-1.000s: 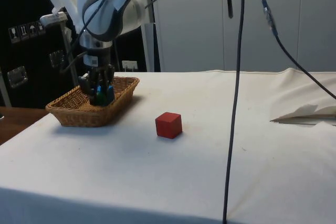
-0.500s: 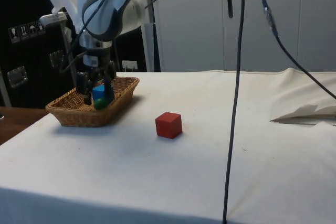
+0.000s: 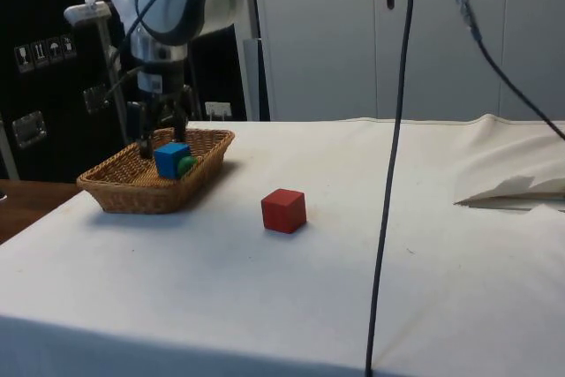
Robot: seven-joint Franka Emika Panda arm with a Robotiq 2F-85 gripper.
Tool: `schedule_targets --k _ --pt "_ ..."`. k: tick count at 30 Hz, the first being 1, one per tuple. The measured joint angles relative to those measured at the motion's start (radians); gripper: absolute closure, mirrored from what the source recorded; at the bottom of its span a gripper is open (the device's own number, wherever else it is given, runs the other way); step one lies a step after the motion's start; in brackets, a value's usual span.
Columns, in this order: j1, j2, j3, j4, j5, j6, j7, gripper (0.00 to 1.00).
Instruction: Place all non-red objects into the basket.
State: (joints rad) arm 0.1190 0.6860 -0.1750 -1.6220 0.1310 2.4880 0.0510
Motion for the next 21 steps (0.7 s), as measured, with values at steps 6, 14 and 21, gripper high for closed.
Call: schedule_targets --k 6,14,21 --pt "0.001 -0.045 -0.001 -0.03 -0.003 -0.013 -0.002 0.0" --pt "0.003 -0.126 -0.002 -0.078 -0.005 -0.048 -0.014 0.0" --pt "0.003 -0.163 -0.003 -0.097 -0.009 -0.069 -0.02 0.0"
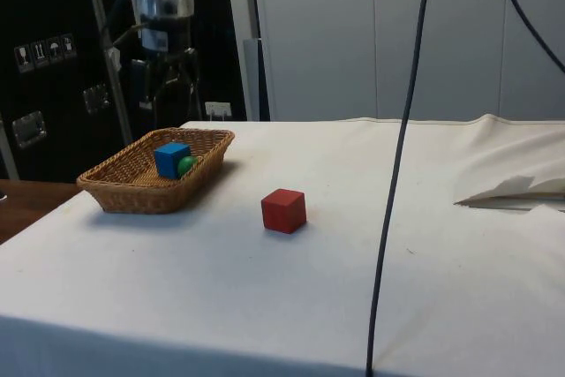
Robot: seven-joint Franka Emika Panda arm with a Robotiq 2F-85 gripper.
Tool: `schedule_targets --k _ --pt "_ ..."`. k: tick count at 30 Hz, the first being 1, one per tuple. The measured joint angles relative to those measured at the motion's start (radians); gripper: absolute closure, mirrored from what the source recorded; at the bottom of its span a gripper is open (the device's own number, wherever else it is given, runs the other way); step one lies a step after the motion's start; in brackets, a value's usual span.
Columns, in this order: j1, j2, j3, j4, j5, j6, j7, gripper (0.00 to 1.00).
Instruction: Place all non-red objects into the basket.
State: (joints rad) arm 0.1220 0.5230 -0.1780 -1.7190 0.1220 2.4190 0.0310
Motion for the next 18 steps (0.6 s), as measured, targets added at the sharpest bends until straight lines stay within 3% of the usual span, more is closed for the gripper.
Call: schedule_targets --k 18 --pt "0.009 -0.186 0.0 -0.14 -0.012 -0.06 -0.037 0.0"
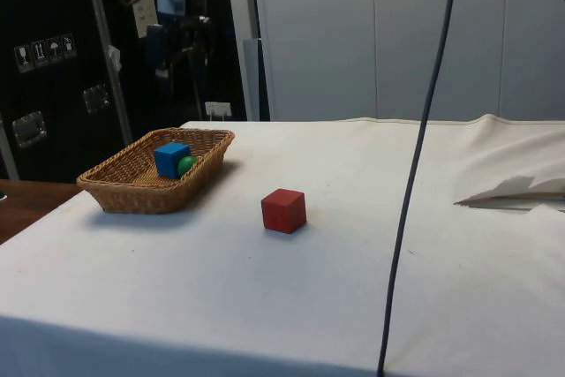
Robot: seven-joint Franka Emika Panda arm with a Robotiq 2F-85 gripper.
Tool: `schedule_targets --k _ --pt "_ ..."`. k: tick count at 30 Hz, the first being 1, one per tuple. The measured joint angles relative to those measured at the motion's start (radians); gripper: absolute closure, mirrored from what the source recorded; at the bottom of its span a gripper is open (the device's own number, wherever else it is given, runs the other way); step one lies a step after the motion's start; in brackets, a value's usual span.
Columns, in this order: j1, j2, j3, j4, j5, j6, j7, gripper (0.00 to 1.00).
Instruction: Place all non-red objects into the basket.
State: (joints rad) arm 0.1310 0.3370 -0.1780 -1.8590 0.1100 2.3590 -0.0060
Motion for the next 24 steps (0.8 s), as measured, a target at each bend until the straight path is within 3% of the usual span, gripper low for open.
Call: schedule_targets --k 24 --pt "0.016 -0.206 0.007 -0.169 -0.01 -0.055 -0.045 0.0"
